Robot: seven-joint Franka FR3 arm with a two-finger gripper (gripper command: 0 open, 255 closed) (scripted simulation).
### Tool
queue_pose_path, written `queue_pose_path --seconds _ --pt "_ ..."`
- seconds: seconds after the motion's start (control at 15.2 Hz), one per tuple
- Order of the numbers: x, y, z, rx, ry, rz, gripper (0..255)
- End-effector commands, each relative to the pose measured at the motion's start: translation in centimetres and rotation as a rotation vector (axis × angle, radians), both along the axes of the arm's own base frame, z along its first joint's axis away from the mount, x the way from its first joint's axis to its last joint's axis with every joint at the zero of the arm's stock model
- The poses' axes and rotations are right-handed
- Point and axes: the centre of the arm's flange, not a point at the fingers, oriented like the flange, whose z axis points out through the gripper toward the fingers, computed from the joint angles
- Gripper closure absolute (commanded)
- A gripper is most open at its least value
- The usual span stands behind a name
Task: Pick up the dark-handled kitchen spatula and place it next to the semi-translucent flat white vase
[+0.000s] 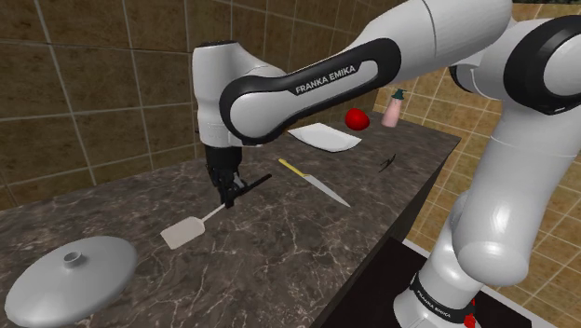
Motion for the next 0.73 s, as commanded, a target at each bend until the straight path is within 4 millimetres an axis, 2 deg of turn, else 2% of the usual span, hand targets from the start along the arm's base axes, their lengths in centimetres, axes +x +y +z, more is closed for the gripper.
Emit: queue_pose_path --seconds 0.0,0.46,0.53,0.66 --pt "-0.05 0.03 -0.97 0.000 0.000 0.000 255" --pt "-0.05 0.03 -0.97 0.000 0.000 0.000 255" --pt "-0.05 0.03 -0.97 0.000 0.000 0.000 0" --pt "-0.05 0.03 -0.97 0.000 0.000 0.000 0"
